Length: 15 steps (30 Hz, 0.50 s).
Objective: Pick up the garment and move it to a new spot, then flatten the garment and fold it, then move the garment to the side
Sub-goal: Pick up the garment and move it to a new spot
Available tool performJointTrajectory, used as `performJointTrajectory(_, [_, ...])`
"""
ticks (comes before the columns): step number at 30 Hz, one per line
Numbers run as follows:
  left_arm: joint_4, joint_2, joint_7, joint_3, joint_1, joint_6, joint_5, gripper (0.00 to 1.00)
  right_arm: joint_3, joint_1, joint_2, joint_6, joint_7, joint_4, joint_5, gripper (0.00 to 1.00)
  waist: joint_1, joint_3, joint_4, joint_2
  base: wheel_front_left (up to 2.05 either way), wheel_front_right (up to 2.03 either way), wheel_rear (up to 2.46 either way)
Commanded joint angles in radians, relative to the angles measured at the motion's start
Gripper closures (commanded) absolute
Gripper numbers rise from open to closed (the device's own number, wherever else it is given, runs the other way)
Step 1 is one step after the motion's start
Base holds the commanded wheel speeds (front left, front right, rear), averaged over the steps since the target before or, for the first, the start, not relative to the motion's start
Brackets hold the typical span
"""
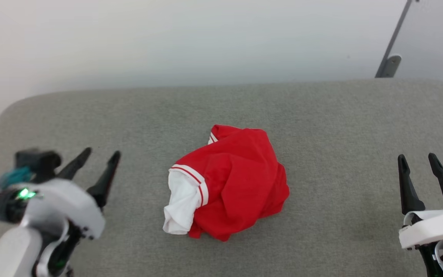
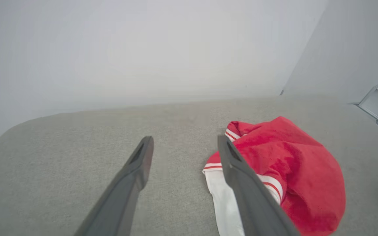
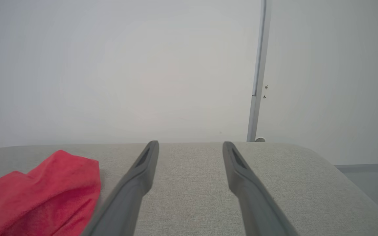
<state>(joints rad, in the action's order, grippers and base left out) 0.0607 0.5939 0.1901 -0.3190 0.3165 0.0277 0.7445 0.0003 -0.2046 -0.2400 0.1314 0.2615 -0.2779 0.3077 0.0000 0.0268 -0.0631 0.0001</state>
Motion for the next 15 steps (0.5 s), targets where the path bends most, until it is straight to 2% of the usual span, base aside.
performJointTrajectory(1, [-0.013, 0.015, -0.044, 0.022, -0.041, 0.006, -0.003, 0.0, -0.008, 0.017, -0.004, -0.001, 0.005, 0.008, -0.002, 0.0, 0.0, -0.021, 0.021, -0.0001, 0.0, 0.0, 0.0])
performJointTrajectory(9, [-0.053, 0.049, -0.242, 0.126, -0.2, 0.026, -0.013, 0.0, -0.043, 0.059, 0.005, -0.001, 0.005, 0.047, -0.024, 0.0, 0.0, -0.036, 0.05, -0.0001, 0.0, 0.0, 0.0])
performJointTrajectory(15, [-0.047, 0.034, -0.356, 0.177, -0.285, 0.026, 0.002, 0.0, -0.063, 0.087, 0.019, -0.001, 0.005, 0.079, -0.044, 0.0, 0.0, -0.043, 0.067, -0.0001, 0.0, 0.0, 0.0])
